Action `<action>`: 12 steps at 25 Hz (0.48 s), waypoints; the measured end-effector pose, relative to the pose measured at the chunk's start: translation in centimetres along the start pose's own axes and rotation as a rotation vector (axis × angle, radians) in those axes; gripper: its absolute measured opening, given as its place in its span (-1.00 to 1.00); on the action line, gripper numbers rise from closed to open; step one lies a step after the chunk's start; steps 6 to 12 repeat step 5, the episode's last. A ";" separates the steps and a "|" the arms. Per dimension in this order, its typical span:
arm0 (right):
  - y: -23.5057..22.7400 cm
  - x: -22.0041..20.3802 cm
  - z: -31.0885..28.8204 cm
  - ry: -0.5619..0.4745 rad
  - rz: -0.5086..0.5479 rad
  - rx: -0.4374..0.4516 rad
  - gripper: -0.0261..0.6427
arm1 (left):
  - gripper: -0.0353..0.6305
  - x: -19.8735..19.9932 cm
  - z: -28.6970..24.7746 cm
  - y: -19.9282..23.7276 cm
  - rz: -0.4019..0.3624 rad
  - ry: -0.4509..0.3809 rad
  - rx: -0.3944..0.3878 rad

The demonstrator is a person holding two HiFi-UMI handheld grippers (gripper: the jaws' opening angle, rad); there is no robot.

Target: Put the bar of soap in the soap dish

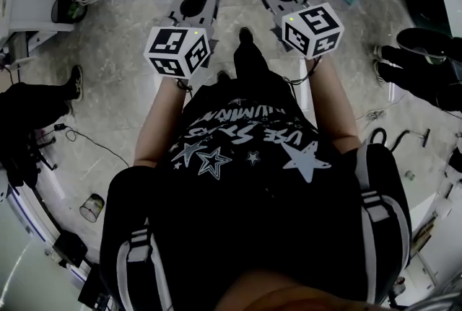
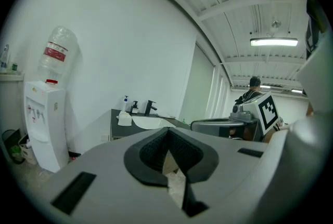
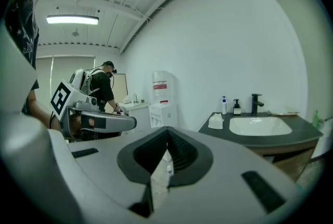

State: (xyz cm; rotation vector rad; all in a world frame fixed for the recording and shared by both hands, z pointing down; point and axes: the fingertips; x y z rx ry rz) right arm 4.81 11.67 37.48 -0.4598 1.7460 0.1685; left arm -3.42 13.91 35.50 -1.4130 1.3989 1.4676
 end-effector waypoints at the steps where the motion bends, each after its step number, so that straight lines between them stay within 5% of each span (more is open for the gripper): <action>1: 0.5 0.1 0.1 0.000 0.005 -0.004 -0.90 | -0.86 0.2 0.5 0.1 0.002 -0.004 -0.001; 12: 2.3 0.7 0.1 -0.001 0.017 -0.016 -0.90 | -0.86 1.1 2.1 0.8 0.015 -0.021 0.001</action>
Point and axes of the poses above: the fingertips, and each gripper's own axes: z backward along the fingers, y to its left, x out of its top, and after that the axes turned 15 degrees about x, right-handed
